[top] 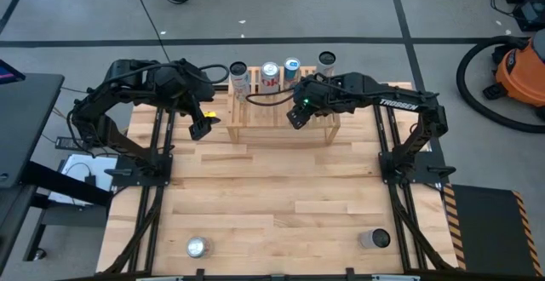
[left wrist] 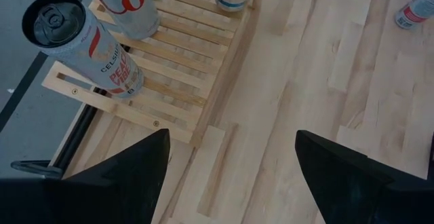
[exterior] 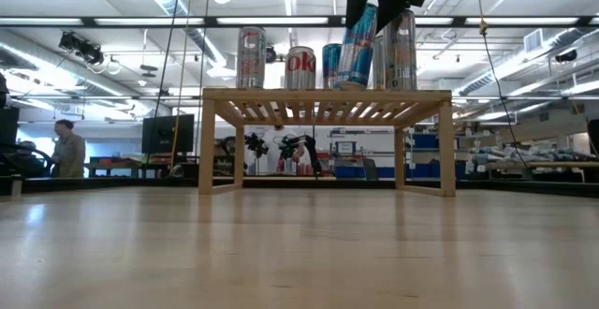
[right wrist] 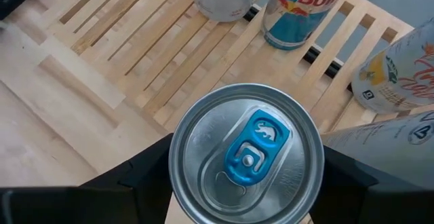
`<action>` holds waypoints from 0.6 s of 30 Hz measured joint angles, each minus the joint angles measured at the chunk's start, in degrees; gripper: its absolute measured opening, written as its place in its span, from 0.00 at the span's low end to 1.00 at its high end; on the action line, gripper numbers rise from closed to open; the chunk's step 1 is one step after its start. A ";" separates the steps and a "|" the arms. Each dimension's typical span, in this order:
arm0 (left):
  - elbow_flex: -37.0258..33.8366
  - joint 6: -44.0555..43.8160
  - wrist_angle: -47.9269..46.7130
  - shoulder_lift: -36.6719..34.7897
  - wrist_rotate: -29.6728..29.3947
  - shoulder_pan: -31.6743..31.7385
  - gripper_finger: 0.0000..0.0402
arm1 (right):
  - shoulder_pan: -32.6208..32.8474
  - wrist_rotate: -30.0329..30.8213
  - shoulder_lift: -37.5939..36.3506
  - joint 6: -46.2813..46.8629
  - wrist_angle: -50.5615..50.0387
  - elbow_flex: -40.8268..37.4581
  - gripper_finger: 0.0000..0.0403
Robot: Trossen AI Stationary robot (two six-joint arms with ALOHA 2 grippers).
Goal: Place canned beverage on shelf
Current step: Put the blue soda can on the shelf aligned with the other blue soda can
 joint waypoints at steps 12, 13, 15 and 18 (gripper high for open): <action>0.02 -0.02 0.00 0.00 0.01 0.00 0.80 | -1.47 -2.30 0.00 -2.66 0.04 0.00 0.69; 0.02 -0.02 0.00 0.00 0.00 0.00 0.80 | -1.61 -3.35 0.00 -3.25 0.04 0.00 0.69; 0.02 -0.02 0.00 0.00 0.00 0.00 0.80 | -1.84 -5.22 0.00 -4.13 0.08 0.00 0.70; 0.02 0.16 0.00 0.00 0.00 0.00 0.80 | -2.07 -5.76 0.00 -5.19 0.11 0.00 0.71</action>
